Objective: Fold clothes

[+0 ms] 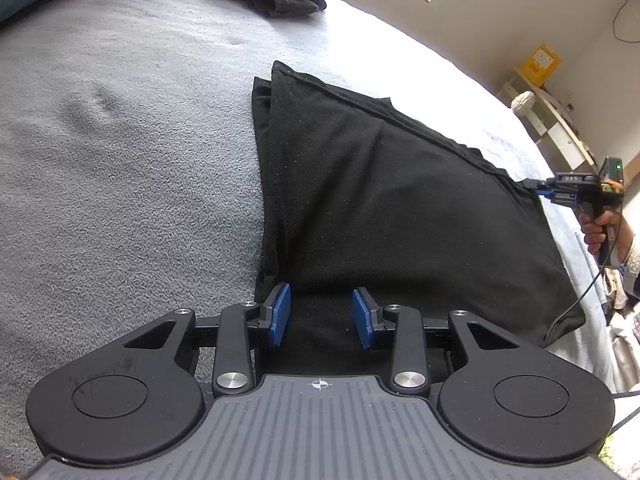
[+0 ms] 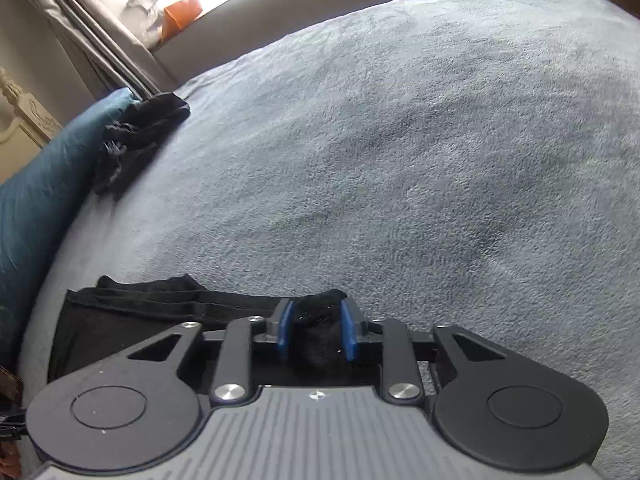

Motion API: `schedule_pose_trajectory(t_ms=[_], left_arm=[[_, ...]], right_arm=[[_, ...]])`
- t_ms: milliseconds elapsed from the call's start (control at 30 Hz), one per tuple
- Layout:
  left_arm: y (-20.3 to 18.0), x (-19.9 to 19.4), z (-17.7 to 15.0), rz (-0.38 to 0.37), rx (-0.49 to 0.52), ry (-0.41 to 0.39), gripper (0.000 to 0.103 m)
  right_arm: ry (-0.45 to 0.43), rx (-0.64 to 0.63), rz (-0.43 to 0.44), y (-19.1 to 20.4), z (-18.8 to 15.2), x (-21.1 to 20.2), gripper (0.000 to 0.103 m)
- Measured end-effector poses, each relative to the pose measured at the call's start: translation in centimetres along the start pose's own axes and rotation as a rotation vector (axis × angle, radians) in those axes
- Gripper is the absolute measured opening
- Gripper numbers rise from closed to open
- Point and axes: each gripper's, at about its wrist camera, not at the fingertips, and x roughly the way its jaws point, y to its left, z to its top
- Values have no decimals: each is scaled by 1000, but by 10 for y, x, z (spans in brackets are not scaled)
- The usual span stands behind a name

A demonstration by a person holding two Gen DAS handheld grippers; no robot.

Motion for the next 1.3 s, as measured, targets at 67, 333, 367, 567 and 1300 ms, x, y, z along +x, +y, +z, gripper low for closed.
schedule_pose_trajectory(t_ms=[67,333,367,567,1300], left_arm=[[0,0,0,0,0,0,35],[0,-1,-2,-2,-2,-6,35],[0,-1,-2,-2,-2,-6,35],[2,-2,-3,-13,-8,-13,35],[8,-1,0,-50,-1,1,35]], right_arm=[[-35,-11,-11,2,-4,-4,6],[-106,135,-52,-17,-8,-2,7],[-103,165,-53,-20,-8,0,8],[-194,286,-129,-38,-14,-37,17],[304,-528,-64,93,-192,-79,16]])
